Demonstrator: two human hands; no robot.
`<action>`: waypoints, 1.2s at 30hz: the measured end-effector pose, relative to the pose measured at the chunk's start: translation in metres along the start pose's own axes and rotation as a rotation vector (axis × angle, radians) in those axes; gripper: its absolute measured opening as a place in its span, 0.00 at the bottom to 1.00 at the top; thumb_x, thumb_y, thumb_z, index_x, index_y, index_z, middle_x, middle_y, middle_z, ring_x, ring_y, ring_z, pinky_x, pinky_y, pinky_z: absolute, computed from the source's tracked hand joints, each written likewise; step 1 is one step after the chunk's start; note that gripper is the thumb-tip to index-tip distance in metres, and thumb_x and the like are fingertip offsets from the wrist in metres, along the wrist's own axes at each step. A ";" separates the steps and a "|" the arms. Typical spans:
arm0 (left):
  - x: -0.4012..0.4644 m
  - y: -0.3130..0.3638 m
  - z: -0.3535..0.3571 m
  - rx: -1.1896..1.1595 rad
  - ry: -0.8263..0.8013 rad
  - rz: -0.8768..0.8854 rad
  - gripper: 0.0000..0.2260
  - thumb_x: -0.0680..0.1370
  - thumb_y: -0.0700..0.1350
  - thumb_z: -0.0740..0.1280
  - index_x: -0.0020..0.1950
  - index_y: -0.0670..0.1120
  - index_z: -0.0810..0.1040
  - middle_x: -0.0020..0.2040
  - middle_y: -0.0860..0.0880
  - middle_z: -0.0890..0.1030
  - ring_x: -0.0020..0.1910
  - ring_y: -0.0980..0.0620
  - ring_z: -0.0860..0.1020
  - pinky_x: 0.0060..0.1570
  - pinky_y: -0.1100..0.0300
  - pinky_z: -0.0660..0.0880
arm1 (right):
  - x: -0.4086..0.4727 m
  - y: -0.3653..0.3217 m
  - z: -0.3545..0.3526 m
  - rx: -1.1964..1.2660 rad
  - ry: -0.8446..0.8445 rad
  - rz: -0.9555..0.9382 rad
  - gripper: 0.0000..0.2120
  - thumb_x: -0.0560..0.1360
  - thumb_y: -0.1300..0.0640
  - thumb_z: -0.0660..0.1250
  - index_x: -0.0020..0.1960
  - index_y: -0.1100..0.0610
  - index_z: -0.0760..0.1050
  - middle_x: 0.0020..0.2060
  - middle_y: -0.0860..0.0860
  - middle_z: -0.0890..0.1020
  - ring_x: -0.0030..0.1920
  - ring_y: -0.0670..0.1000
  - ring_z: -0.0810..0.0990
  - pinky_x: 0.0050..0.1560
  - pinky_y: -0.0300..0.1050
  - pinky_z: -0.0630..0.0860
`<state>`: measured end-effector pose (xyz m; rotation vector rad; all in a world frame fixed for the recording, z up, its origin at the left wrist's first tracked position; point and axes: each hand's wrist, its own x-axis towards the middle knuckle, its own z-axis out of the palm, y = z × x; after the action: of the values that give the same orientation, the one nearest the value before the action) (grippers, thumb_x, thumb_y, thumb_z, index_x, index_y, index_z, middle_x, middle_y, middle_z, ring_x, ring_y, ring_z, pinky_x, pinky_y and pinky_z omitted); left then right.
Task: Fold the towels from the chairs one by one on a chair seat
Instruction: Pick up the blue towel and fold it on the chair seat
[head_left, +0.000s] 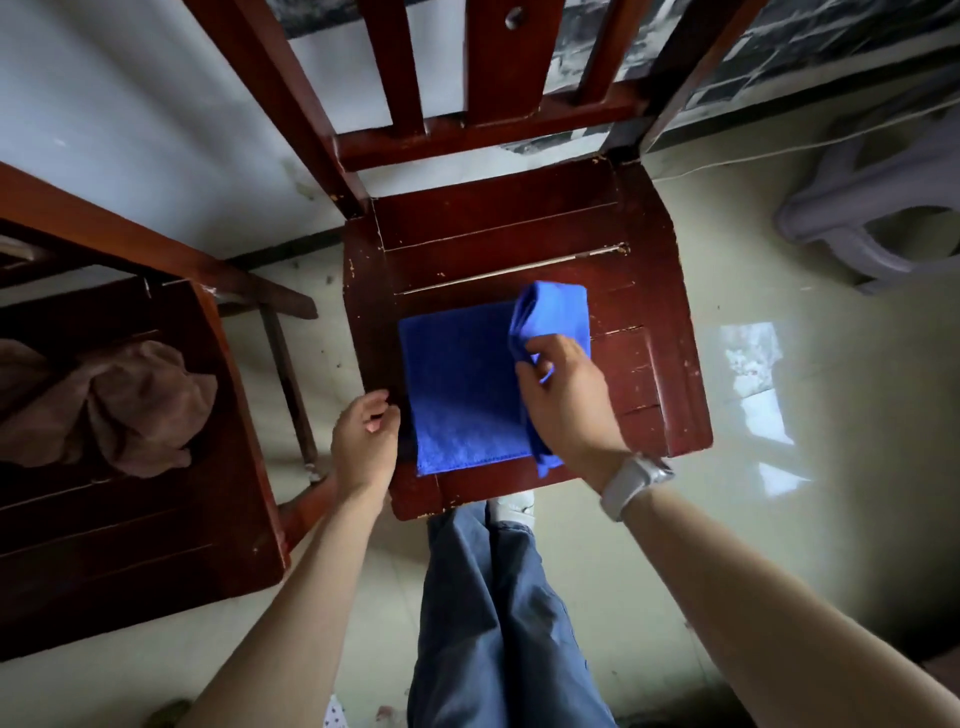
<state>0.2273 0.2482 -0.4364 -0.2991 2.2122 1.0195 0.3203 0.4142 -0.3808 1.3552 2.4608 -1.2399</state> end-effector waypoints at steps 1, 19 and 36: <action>-0.002 -0.004 -0.004 -0.079 -0.025 -0.052 0.09 0.77 0.39 0.62 0.56 0.46 0.76 0.52 0.46 0.80 0.48 0.51 0.78 0.50 0.56 0.75 | -0.004 -0.008 0.015 0.022 -0.040 -0.005 0.10 0.75 0.58 0.62 0.56 0.58 0.74 0.49 0.56 0.77 0.47 0.57 0.77 0.48 0.47 0.70; -0.023 -0.029 0.000 -0.047 -0.164 -0.039 0.15 0.73 0.46 0.69 0.58 0.44 0.76 0.44 0.51 0.81 0.40 0.58 0.78 0.45 0.66 0.73 | 0.010 -0.027 0.086 -0.042 -0.156 -0.109 0.16 0.76 0.66 0.56 0.62 0.62 0.74 0.54 0.60 0.77 0.51 0.62 0.77 0.52 0.55 0.74; -0.027 -0.020 0.004 0.570 0.020 0.588 0.25 0.71 0.40 0.66 0.68 0.40 0.68 0.67 0.39 0.69 0.66 0.41 0.69 0.61 0.50 0.69 | 0.029 0.011 0.062 -0.670 -0.021 -0.616 0.24 0.72 0.64 0.59 0.67 0.62 0.69 0.68 0.62 0.68 0.69 0.63 0.66 0.66 0.70 0.54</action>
<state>0.2586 0.2359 -0.4320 0.6271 2.5517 0.6050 0.2927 0.3950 -0.4411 0.4312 2.9642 -0.3578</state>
